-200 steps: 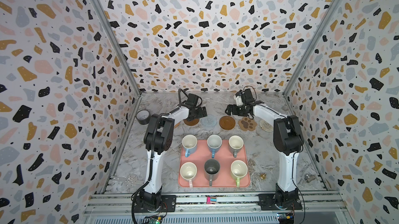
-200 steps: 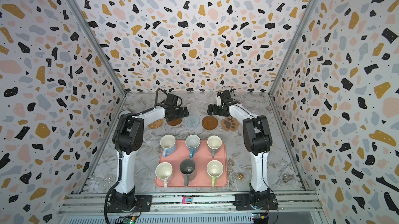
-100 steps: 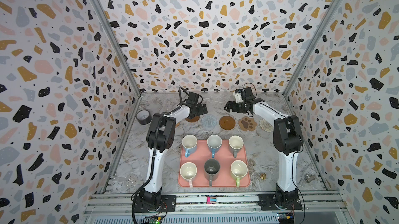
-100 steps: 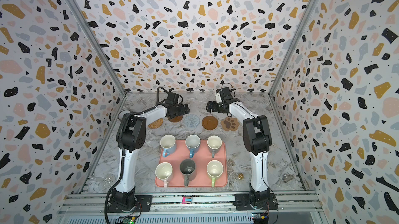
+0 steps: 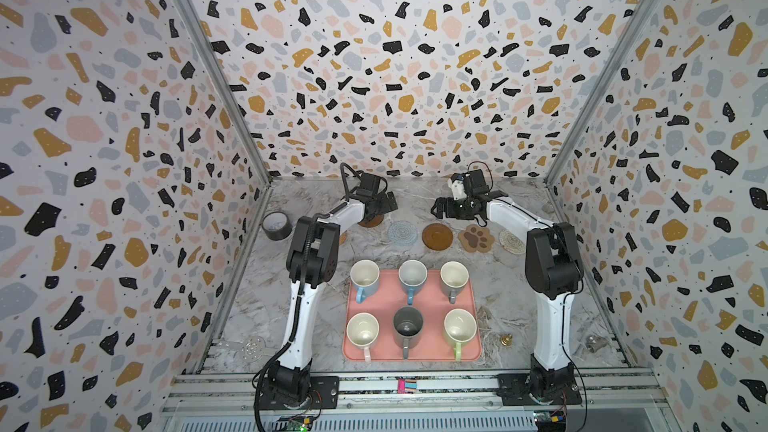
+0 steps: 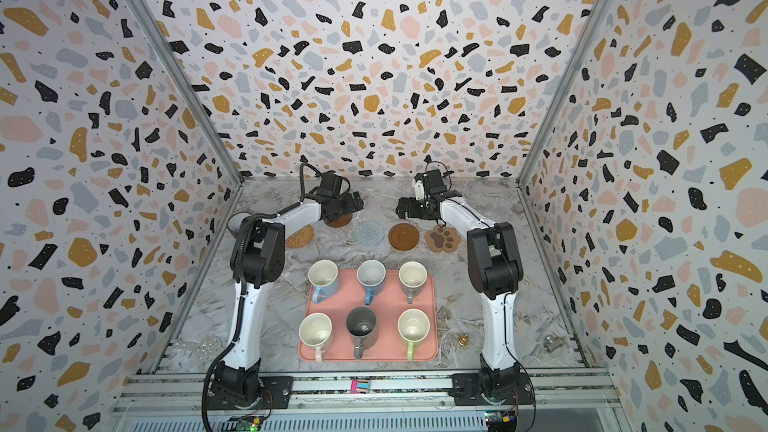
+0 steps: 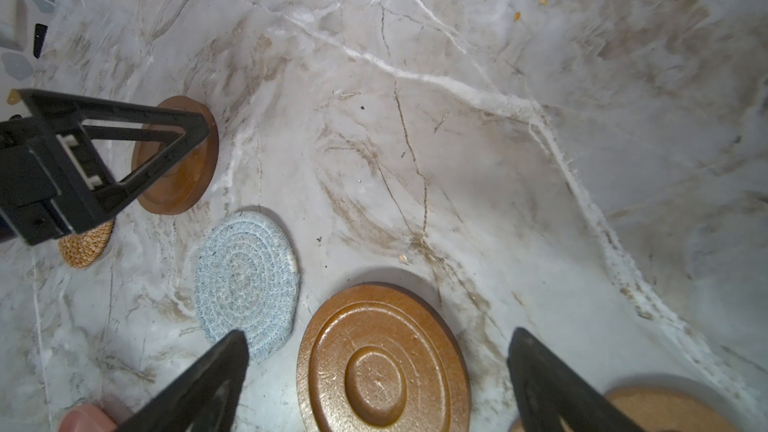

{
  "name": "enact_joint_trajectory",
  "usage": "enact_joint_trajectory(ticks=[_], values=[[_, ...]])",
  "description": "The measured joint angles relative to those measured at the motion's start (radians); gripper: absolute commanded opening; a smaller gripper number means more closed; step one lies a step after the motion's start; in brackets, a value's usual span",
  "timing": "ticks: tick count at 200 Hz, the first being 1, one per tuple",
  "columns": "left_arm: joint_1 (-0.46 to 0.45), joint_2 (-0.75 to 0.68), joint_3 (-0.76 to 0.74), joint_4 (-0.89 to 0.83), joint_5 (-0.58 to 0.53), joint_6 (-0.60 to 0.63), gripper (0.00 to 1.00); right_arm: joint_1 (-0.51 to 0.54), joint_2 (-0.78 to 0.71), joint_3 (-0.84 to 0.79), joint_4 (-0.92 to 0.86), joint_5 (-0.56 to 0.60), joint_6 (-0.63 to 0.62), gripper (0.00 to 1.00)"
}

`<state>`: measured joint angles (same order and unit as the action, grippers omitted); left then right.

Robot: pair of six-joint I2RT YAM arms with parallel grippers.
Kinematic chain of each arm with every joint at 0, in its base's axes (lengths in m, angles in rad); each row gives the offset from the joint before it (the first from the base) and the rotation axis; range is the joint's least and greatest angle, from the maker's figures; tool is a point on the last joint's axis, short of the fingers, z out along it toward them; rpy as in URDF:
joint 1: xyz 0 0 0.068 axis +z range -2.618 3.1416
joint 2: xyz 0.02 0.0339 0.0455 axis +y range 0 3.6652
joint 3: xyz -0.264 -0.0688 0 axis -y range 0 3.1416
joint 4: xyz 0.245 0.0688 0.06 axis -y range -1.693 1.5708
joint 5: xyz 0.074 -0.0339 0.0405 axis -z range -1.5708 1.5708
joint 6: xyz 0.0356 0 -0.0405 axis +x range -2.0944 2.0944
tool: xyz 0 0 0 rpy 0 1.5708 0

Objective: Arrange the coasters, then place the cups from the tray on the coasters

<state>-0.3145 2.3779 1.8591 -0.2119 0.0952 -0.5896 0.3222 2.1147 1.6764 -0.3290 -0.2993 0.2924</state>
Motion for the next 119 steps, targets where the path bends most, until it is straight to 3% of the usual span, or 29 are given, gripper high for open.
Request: enact_joint_trajectory(ticks=[119], values=[[0.013,0.078,0.108,0.027,0.005,-0.01,1.0,0.008,0.0,-0.002,0.0,0.001,0.0,0.99]])
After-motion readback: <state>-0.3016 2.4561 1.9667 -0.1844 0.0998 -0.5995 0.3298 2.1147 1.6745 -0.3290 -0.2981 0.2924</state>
